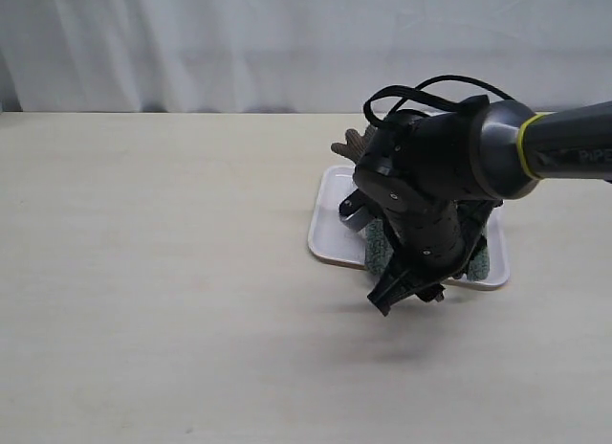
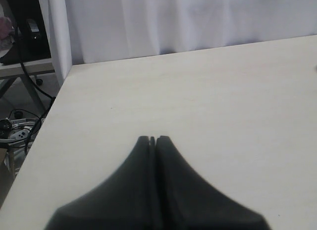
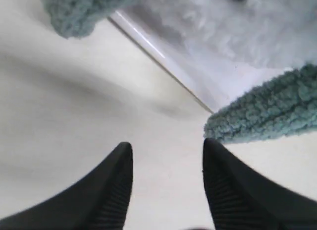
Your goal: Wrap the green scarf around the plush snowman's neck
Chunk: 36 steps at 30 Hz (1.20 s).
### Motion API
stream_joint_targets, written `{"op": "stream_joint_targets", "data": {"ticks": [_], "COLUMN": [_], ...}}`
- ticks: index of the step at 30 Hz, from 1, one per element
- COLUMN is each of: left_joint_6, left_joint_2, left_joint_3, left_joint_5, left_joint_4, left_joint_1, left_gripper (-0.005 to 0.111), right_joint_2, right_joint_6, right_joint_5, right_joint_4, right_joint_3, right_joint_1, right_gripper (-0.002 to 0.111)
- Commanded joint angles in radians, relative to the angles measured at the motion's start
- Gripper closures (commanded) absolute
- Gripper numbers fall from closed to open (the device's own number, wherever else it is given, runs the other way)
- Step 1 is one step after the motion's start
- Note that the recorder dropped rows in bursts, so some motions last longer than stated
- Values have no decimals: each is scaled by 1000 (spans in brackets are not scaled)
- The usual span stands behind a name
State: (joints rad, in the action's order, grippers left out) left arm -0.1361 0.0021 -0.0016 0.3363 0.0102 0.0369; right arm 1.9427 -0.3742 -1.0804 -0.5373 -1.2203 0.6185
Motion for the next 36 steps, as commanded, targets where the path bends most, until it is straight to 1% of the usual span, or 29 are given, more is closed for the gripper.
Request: {"op": "stream_joint_targets", "data": {"ticks": [1,4,9,12,14,16,18,21,24,28,30,32,34,36], "left_joint_6": [2,2,2,2,2,2,2,2,2,2,2,2,2,2], "left_joint_2": [-2,-2,-2,-2,-2,-2,-2,-2,-2,-2,-2,-2,-2,-2], "left_joint_3": [2,2,2,2,2,2,2,2,2,2,2,2,2,2], "left_joint_5": [-13,-13,-13,-13,-13,-13,-13,-13,-13,-13,-13,-13,-13,-13], "left_joint_4": [0,0,0,0,0,0,0,0,0,0,0,0,0,0], "left_joint_1": [10,10,10,10,10,10,10,10,10,10,10,10,10,10], "left_gripper": [107,107,107,107,107,107,107,107,107,107,107,107,107,107], "right_joint_2": [-18,-52,-143,-211,-250,-282,-308,-320,-320,-318,-311,-298,-277,-248], "right_joint_6": [53,97,93,-12,-112,-173,-191,-191,-187,-187,-189,-226,-286,-293], "right_joint_5": [-30,-10,12,20,37,42,78,172,303,502,587,614,601,610], "right_joint_4": [68,155,150,102,13,-21,-16,27,50,28,16,-24,-78,-79], "right_joint_3": [5,5,5,11,33,58,96,162,233,306,334,343,343,343], "right_joint_1": [0,5,46,44,21,-13,-61,-132,-179,-215,-234,-257,-282,-304], "right_gripper": [57,57,57,57,55,49,42,38,38,38,40,42,43,43]}}
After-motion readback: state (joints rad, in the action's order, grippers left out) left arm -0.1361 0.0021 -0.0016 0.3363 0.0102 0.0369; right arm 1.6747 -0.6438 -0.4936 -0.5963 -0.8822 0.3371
